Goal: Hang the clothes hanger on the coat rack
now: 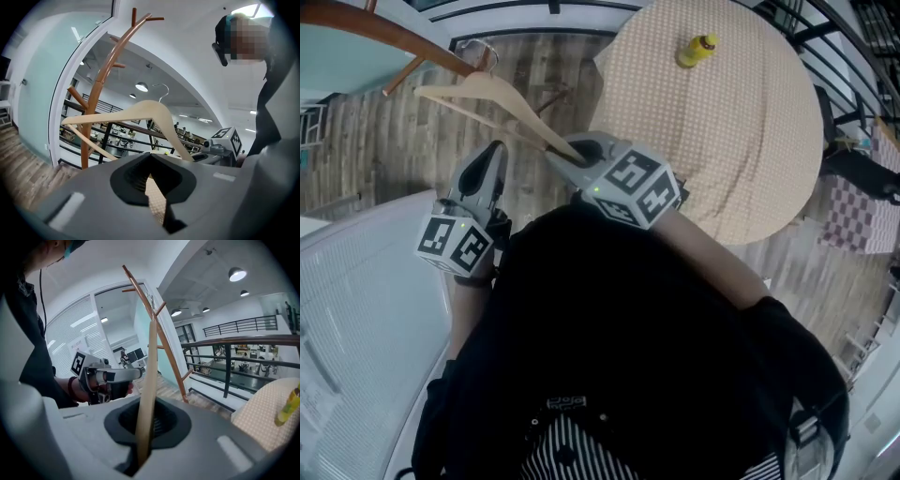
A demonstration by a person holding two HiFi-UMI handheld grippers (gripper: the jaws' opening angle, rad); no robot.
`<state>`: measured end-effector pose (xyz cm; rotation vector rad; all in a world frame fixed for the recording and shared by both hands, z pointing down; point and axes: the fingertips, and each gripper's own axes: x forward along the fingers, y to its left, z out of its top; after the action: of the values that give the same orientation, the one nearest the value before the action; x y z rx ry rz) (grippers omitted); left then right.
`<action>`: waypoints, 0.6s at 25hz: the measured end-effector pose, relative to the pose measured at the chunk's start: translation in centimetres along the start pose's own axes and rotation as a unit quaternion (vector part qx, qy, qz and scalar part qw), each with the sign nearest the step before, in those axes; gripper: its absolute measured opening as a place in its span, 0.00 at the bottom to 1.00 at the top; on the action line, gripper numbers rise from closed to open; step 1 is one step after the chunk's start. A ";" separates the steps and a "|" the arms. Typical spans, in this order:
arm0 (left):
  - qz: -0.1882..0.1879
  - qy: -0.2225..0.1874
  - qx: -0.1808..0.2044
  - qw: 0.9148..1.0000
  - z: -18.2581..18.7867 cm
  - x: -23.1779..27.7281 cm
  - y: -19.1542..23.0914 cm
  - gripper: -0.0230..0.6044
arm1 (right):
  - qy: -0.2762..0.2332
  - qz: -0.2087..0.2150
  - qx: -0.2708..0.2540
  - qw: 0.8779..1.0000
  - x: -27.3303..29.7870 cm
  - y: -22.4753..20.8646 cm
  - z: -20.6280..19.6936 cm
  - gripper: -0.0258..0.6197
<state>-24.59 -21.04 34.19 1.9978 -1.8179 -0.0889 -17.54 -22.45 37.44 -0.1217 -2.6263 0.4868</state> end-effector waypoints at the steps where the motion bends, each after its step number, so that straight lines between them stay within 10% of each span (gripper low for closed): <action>1: 0.008 0.002 -0.001 1.000 0.0 0.1 0.3 0.04 | 0.002 0.004 -0.003 1.000 0.0 -0.3 0.0 0.05; 15: 0.041 0.003 0.008 0.999 2.0 -0.5 5.8 0.04 | 0.006 -0.015 -0.062 0.998 1.6 -0.4 2.0 0.05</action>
<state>-30.77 -21.34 34.34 1.9298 -1.8986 -0.0432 -19.86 -23.15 36.63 -0.1252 -2.6424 0.3120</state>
